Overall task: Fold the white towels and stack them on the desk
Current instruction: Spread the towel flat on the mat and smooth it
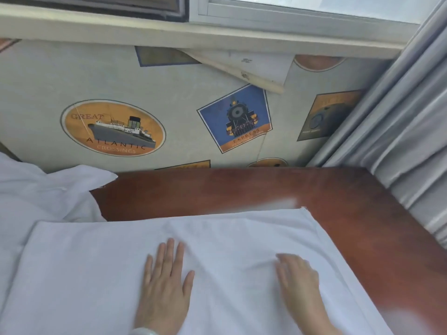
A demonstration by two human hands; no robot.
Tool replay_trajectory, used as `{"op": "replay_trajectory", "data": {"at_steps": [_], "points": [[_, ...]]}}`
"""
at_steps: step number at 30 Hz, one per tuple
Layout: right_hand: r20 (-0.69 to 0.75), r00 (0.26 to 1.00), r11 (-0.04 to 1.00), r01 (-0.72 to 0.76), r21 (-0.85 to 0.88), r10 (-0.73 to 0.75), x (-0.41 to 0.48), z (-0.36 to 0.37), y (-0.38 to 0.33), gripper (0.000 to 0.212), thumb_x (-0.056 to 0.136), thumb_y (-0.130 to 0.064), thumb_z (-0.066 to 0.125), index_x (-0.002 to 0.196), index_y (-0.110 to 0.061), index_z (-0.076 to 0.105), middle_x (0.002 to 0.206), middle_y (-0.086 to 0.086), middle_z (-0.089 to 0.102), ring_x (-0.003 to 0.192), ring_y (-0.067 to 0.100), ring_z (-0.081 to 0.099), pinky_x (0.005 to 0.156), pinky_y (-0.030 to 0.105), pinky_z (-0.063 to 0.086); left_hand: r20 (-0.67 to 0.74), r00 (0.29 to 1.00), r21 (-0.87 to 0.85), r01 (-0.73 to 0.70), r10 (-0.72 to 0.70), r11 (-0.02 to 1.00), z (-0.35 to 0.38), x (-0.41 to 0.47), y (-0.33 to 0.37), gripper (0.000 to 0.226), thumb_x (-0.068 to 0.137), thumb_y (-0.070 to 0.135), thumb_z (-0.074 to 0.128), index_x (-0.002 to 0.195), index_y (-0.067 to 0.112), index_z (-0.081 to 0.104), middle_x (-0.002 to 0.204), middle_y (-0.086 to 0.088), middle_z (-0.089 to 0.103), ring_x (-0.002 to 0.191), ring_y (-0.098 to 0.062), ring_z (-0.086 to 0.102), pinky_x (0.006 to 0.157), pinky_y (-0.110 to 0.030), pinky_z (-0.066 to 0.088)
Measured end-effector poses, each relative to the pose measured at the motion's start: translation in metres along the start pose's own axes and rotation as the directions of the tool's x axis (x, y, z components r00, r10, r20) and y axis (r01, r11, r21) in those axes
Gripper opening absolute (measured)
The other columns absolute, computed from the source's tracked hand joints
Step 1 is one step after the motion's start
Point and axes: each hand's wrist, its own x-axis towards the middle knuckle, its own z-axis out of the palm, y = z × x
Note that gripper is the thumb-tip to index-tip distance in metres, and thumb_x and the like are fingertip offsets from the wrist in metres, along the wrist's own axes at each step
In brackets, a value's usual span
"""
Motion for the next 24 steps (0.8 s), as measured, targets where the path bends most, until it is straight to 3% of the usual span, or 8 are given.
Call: {"op": "replay_trajectory", "data": {"at_steps": [3,7,9,14,18,20,22,24], "points": [[0.071,0.946,0.938,-0.324,0.126,0.317,0.073,-0.014,0.031,0.025,0.094,-0.010,0.056,0.117,-0.009,0.065,0.118,0.008,0.064,0.113,0.033,0.054,0.093,0.041,0.040,-0.023,0.999,-0.009,0.022,-0.023,1.000,0.003,0.002,-0.001,0.071,0.101,0.052,0.009,0.146,0.010,0.044,0.155,-0.009,0.038,0.152,-0.012,0.002,0.115,-0.049,0.024],[0.174,0.780,0.799,-0.581,-0.154,0.601,0.136,-0.013,0.062,0.045,0.086,-0.029,0.067,0.124,-0.005,0.059,0.121,0.021,0.056,0.111,0.042,0.050,0.092,0.044,0.042,0.037,0.999,0.032,0.013,-0.014,0.999,-0.006,-0.002,0.002,0.068,0.101,0.049,0.011,0.149,0.011,0.040,0.159,-0.007,0.031,0.148,-0.022,0.023,0.115,-0.049,0.023],[0.239,0.714,0.751,-0.643,-0.148,0.658,0.146,-0.012,0.064,0.035,0.081,-0.030,0.071,0.106,-0.006,0.066,0.103,0.019,0.063,0.096,0.038,0.057,0.081,0.040,0.048,0.055,0.998,0.049,0.016,-0.018,0.999,-0.010,-0.003,0.003,0.066,0.101,0.048,0.012,0.151,0.013,0.037,0.160,-0.006,0.029,0.147,-0.023,0.027,0.115,-0.048,0.021],[0.201,0.810,0.817,-0.573,0.067,0.551,0.139,-0.021,0.066,0.014,0.080,-0.015,0.070,0.077,-0.010,0.058,0.081,0.013,0.061,0.077,0.034,0.053,0.069,0.041,0.043,0.054,0.998,0.063,0.027,-0.030,0.998,-0.011,-0.004,0.003,0.063,0.102,0.046,0.011,0.153,0.016,0.032,0.162,-0.003,0.024,0.149,-0.020,0.023,0.116,-0.046,0.018],[0.079,0.973,0.934,-0.229,0.276,0.215,0.093,-0.042,0.040,0.030,0.079,-0.010,0.074,0.070,-0.020,0.048,0.073,-0.004,0.054,0.071,0.019,0.048,0.069,0.031,0.037,0.030,0.999,0.053,0.018,-0.020,0.998,-0.005,-0.004,0.001,0.063,0.102,0.045,0.010,0.153,0.016,0.033,0.162,-0.003,0.024,0.149,-0.019,0.022,0.117,-0.045,0.017],[0.343,0.939,0.921,-0.103,0.375,-0.035,0.066,-0.053,0.027,0.031,0.078,-0.014,0.076,0.069,-0.031,0.052,0.071,-0.014,0.059,0.066,0.008,0.051,0.066,0.018,0.040,0.026,0.999,0.051,0.019,-0.021,0.998,-0.003,-0.004,0.000,0.063,0.102,0.046,0.009,0.153,0.016,0.033,0.162,-0.003,0.024,0.149,-0.019,0.022,0.117,-0.045,0.017],[0.633,0.763,0.919,-0.151,0.365,-0.126,0.048,-0.059,0.025,0.020,0.082,-0.019,0.076,0.074,-0.035,0.065,0.075,-0.017,0.068,0.072,0.008,0.060,0.072,0.021,0.046,0.027,0.999,0.061,0.025,-0.027,0.998,-0.002,-0.004,-0.001,0.064,0.102,0.046,0.009,0.153,0.016,0.032,0.162,-0.002,0.023,0.149,-0.018,0.021,0.118,-0.045,0.016],[0.561,0.827,0.901,-0.224,0.372,-0.026,0.053,-0.056,0.036,0.018,0.088,-0.017,0.070,0.075,-0.029,0.070,0.077,-0.013,0.071,0.073,0.007,0.065,0.070,0.019,0.047,0.029,0.999,0.063,0.032,-0.034,0.997,-0.002,-0.004,-0.001,0.064,0.102,0.046,0.009,0.153,0.016,0.031,0.162,-0.002,0.023,0.149,-0.018,0.021,0.118,-0.045,0.015]]}}
